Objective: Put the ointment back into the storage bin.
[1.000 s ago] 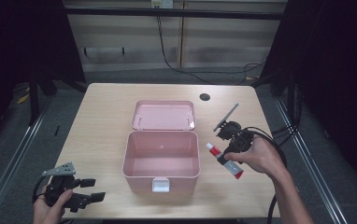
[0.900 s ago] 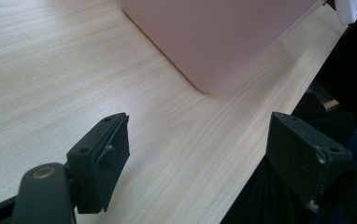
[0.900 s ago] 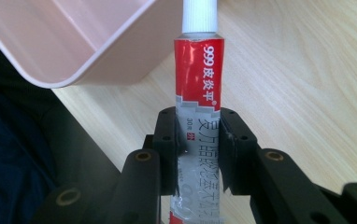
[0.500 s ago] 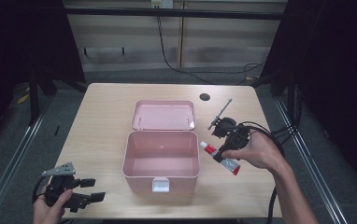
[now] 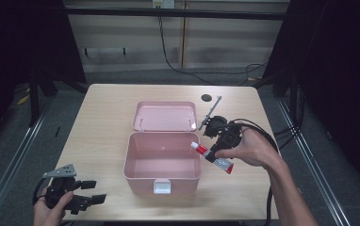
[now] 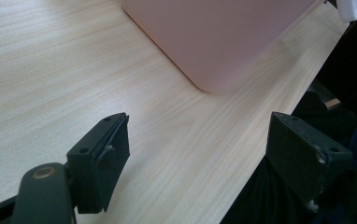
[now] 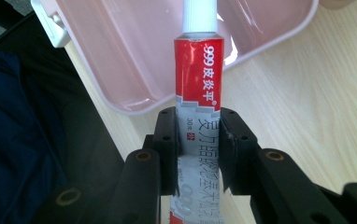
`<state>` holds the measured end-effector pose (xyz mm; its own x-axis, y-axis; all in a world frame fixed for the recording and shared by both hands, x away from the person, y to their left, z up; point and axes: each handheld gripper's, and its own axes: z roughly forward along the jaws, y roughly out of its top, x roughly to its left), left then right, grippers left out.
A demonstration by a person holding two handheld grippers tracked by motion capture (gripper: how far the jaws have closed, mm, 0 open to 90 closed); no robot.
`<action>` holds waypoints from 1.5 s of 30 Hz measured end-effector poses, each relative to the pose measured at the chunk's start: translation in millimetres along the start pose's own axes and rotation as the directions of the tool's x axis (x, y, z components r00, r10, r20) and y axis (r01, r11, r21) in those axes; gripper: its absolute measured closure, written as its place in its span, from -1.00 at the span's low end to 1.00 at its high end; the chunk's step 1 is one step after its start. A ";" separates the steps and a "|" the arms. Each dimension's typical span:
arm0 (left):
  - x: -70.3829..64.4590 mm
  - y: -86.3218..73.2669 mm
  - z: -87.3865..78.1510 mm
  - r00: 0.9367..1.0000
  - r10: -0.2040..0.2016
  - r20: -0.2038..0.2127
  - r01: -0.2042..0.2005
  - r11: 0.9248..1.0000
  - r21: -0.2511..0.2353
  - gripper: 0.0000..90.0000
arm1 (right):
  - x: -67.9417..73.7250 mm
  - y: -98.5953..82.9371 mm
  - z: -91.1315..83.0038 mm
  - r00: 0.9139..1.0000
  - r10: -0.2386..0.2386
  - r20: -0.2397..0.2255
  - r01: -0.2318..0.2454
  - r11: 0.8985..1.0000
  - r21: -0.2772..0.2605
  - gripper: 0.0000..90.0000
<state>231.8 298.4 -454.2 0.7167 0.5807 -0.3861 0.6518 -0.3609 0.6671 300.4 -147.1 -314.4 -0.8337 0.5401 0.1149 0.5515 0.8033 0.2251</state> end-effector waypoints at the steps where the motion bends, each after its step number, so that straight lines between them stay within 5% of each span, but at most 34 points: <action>1: -0.1 0.0 0.0 1.000 0.000 0.000 0.000 1.000 0.000 -0.52 | 0.5 1.9 0.2 1.000 -0.010 -0.001 0.010 1.000 -0.004 0.58; 16: 0.2 -0.2 -1.2 1.000 -0.001 -0.003 0.001 1.000 -0.007 -0.52 | 12.6 31.9 2.1 0.996 -0.088 -0.028 0.089 0.996 0.014 0.58; 22: 0.5 -0.4 -1.5 1.000 -0.001 0.000 0.001 1.000 -0.006 -0.52 | 19.6 43.2 7.7 0.984 -0.169 -0.050 0.170 0.985 0.014 0.57; 34: 0.2 -0.8 -1.9 1.000 -0.001 -0.002 0.001 1.000 -0.009 -0.52 | 32.9 66.0 21.0 0.969 -0.236 -0.079 0.240 0.970 0.040 0.58; 37: 0.3 -1.0 -2.0 1.000 -0.002 0.001 0.002 1.000 -0.010 -0.52 | 40.0 72.3 26.1 0.955 -0.283 -0.089 0.288 0.957 0.045 0.57; 45: 0.1 -1.3 -2.4 1.000 -0.002 -0.001 0.002 1.000 -0.012 -0.52 | 45.5 83.3 34.4 0.946 -0.309 -0.094 0.315 0.948 0.054 0.58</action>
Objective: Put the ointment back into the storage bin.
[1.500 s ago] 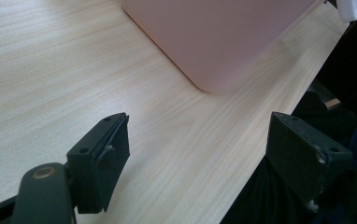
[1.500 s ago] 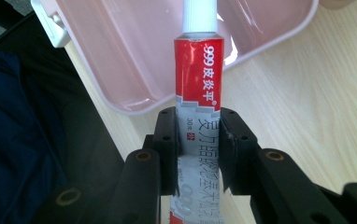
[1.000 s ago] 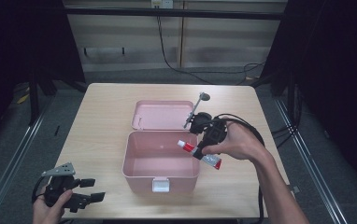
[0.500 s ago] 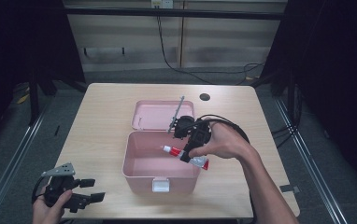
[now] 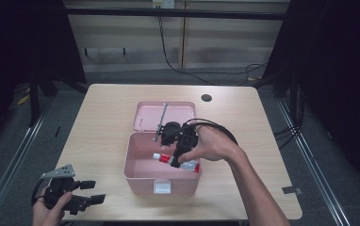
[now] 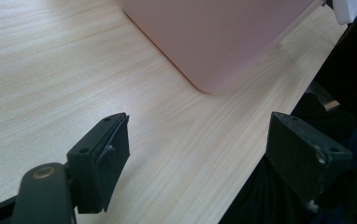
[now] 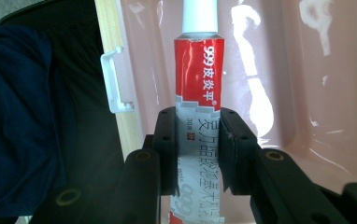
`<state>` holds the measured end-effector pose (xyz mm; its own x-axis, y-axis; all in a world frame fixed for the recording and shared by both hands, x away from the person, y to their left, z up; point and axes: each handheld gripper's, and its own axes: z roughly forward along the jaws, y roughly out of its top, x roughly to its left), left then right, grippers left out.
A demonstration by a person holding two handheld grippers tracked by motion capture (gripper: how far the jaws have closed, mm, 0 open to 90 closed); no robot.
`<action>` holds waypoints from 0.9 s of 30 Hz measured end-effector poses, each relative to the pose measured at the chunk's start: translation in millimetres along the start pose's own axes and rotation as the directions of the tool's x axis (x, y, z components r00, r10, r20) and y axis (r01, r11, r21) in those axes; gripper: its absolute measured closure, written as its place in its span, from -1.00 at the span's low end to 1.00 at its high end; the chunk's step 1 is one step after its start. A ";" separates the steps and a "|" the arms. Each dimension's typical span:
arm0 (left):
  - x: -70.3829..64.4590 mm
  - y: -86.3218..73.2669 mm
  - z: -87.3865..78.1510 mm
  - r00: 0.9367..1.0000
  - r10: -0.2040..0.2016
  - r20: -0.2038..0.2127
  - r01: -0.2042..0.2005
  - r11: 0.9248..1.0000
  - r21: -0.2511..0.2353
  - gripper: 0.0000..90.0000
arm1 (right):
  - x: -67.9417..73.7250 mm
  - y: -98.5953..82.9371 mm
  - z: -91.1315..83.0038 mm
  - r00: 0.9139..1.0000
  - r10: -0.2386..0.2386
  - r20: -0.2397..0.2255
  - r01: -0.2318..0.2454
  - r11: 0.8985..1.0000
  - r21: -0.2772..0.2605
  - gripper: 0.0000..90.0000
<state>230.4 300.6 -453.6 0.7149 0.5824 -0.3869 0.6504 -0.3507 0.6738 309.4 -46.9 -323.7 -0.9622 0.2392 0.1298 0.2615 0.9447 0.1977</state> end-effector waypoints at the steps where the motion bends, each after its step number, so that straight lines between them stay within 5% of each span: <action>1: 0.0 -0.1 0.0 1.000 -0.001 0.000 0.001 1.000 0.000 -0.52 | -0.1 0.5 1.2 1.000 -0.002 -0.004 0.002 1.000 0.000 0.57; 27: -0.7 -0.1 -0.6 1.000 0.002 0.000 -0.002 1.000 -0.003 -0.52 | -4.5 13.1 41.1 0.996 -0.055 -0.067 0.058 0.997 0.043 0.58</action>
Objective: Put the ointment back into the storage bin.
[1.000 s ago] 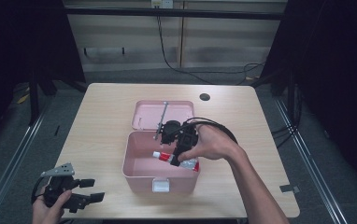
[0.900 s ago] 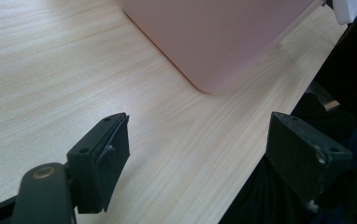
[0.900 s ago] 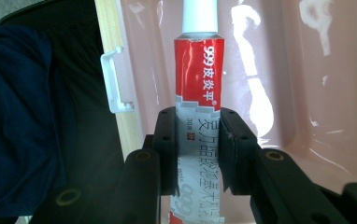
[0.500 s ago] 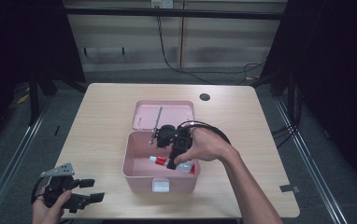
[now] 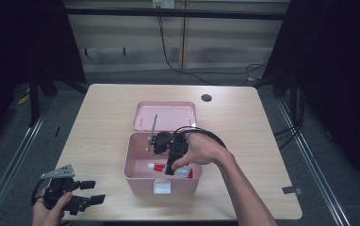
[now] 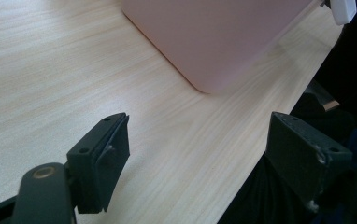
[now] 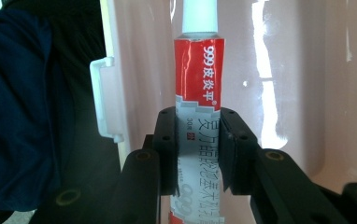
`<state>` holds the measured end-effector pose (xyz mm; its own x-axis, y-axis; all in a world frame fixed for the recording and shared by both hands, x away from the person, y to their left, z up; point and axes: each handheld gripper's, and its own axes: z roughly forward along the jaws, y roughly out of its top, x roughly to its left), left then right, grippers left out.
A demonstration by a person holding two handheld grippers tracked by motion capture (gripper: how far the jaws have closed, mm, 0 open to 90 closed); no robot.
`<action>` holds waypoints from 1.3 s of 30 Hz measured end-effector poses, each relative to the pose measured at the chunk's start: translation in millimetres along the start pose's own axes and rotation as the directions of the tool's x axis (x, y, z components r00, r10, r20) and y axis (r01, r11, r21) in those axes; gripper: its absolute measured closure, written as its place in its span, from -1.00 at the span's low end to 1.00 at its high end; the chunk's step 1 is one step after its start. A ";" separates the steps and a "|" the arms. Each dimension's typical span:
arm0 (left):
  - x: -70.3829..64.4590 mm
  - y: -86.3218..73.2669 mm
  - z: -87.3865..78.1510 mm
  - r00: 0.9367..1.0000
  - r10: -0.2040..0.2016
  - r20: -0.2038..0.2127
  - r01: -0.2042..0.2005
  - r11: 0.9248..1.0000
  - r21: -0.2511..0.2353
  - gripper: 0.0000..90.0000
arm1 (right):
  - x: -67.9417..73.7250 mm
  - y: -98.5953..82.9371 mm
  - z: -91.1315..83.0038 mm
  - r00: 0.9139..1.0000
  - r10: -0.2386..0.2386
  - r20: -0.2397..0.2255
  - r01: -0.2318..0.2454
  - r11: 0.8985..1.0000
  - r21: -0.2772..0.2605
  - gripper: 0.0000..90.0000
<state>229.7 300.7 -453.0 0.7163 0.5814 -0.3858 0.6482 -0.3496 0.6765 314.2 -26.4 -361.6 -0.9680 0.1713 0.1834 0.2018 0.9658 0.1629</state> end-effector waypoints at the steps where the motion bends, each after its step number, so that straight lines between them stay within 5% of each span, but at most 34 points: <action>1: 0.1 0.0 -0.1 1.000 0.001 -0.001 -0.001 1.000 -0.001 -0.52 | 0.5 0.5 1.4 1.000 0.005 -0.004 -0.005 1.000 0.000 0.58; 39: 0.2 -0.1 -0.1 1.000 0.000 0.005 0.000 1.000 0.000 -0.52 | -10.6 7.8 47.5 0.996 -0.007 -0.091 0.013 0.998 0.068 0.57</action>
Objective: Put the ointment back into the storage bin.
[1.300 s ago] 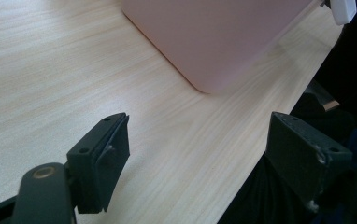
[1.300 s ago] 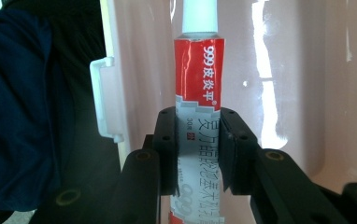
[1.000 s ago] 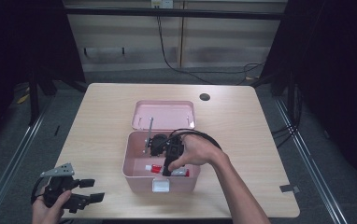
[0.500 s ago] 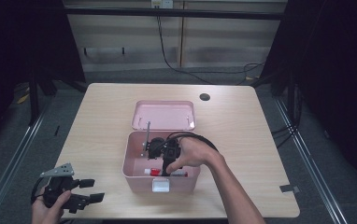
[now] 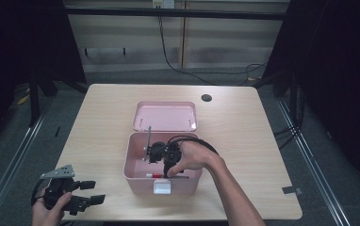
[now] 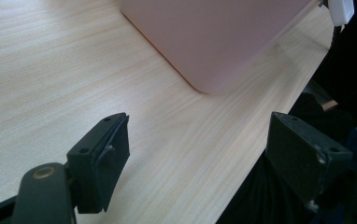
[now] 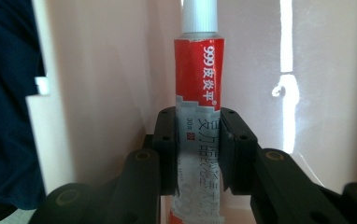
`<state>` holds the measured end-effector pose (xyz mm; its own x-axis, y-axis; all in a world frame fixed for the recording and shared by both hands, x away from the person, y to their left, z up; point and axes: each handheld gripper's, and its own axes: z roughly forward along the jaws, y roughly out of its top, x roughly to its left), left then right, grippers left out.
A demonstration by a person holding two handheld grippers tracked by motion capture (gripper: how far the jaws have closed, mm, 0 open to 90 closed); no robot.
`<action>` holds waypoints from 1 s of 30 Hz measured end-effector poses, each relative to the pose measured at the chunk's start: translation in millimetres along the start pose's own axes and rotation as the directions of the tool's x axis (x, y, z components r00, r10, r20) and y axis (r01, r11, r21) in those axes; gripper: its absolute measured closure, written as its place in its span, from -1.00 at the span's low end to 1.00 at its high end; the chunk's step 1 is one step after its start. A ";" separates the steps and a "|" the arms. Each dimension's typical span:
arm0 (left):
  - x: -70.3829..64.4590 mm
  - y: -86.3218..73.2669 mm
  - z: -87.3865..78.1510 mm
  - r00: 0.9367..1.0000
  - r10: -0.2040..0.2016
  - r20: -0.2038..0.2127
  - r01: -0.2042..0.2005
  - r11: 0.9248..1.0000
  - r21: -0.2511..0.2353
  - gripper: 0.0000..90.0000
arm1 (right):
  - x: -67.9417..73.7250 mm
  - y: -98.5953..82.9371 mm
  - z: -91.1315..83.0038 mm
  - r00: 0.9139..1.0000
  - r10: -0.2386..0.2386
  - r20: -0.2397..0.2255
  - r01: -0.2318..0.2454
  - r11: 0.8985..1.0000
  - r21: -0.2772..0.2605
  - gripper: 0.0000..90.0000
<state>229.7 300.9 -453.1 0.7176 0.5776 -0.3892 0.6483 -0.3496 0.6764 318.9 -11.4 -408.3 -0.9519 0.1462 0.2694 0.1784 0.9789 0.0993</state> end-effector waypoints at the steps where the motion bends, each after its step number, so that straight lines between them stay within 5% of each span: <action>1: -0.1 0.0 0.1 1.000 -0.001 0.001 0.001 1.000 0.001 -0.52 | -0.2 -0.5 1.0 1.000 0.010 -0.004 -0.010 1.000 -0.010 0.57; 30: 0.1 -0.3 -0.7 1.000 0.002 0.003 -0.002 1.000 0.003 -0.52 | -8.7 8.5 17.7 0.999 -0.009 -0.033 0.010 1.000 0.002 0.57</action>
<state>229.4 301.6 -452.8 0.7199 0.5746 -0.3894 0.6472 -0.3531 0.6756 324.3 -1.9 -426.9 -0.9449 0.1322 0.2995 0.1688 0.9806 0.0998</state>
